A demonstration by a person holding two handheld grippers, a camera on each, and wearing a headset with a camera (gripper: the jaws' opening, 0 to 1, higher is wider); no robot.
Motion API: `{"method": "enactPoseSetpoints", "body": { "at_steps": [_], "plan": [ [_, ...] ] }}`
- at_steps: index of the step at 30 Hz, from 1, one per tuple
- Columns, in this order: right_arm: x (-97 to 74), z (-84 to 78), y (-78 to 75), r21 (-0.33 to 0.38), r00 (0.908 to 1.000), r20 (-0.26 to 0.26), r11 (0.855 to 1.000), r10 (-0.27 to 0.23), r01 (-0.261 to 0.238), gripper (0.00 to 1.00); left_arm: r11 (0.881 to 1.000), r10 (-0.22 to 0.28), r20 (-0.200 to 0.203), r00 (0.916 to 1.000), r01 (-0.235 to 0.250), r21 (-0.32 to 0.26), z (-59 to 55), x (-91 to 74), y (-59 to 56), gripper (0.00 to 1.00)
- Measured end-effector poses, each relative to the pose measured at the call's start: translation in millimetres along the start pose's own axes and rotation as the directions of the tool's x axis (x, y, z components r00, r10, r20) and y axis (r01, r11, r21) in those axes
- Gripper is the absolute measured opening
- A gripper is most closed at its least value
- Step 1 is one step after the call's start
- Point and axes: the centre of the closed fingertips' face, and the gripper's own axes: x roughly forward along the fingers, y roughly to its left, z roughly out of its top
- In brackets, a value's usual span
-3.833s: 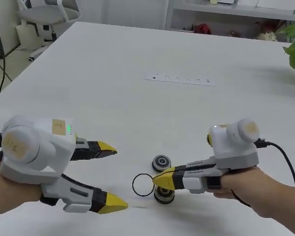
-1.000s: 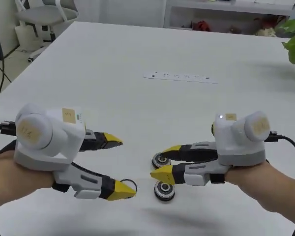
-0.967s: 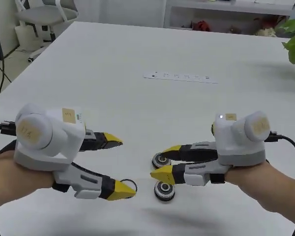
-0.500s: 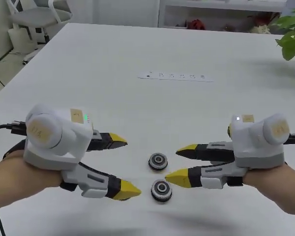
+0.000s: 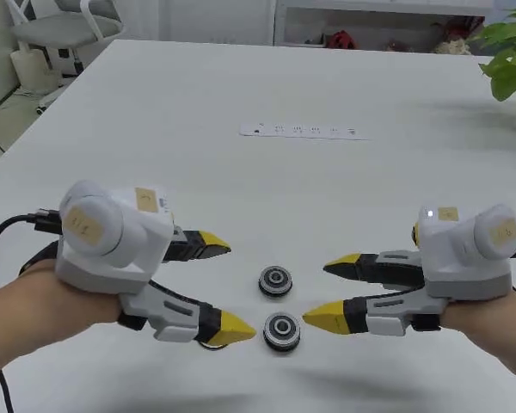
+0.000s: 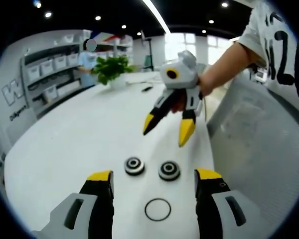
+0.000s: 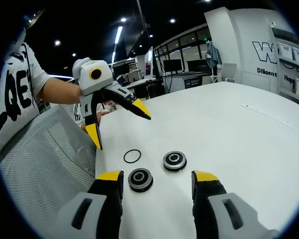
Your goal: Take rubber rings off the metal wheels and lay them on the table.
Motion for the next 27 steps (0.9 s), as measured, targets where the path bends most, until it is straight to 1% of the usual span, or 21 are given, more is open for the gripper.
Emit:
{"method": "enactPoseSetpoints", "body": {
  "at_steps": [5, 13, 17, 19, 21, 23, 25, 27],
  "plan": [
    [0.1, -7.5, -0.6, 0.006, 0.9999, -0.015, 1.0, -0.002, 0.002, 0.51, 1.0, -0.005, 0.0, 1.0, 0.005, -0.002, 0.0, 4.1, -0.8, 0.66],
    [-0.6, -19.0, -10.1, 0.018, 0.9995, -0.028, 1.0, -0.017, 0.017, 0.5, 1.0, -0.017, -0.007, 0.9998, 0.017, -0.01, -3.7, 10.3, -3.0, 0.66],
    [-0.4, -22.8, -10.4, 0.024, 0.9994, -0.03, 1.0, -0.014, 0.015, 0.5, 1.0, -0.02, 0.001, 0.9998, 0.02, -0.018, -3.9, 13.2, -2.9, 0.66],
    [0.6, -25.0, -9.5, 0.022, 0.9992, -0.04, 1.0, -0.008, 0.009, 0.5, 0.999, -0.027, -0.009, 0.9996, 0.027, -0.02, -7.0, 15.1, -3.8, 0.66],
    [1.1, -24.3, -9.1, 0.009, 0.9991, -0.043, 1.0, -0.006, 0.007, 0.5, 0.999, -0.032, -0.017, 0.9993, 0.032, -0.012, -8.3, 15.4, -4.6, 0.66],
    [1.7, -22.6, -8.5, 0.013, 0.9995, -0.032, 1.0, -0.005, 0.005, 0.5, 0.999, -0.032, -0.013, 0.9994, 0.032, -0.014, -7.6, 15.3, -4.4, 0.66],
    [2.4, -24.0, -8.2, 0.013, 0.9993, -0.037, 1.0, -0.001, 0.002, 0.5, 0.999, -0.033, -0.014, 0.9993, 0.033, -0.024, -8.6, 16.1, -4.0, 0.66],
    [3.4, -25.1, -7.8, 0.002, 0.999, -0.044, 1.0, 0.002, -0.002, 0.5, 0.999, -0.036, -0.021, 0.9991, 0.036, -0.014, -9.5, 16.9, -4.6, 0.66]
  ]
}}
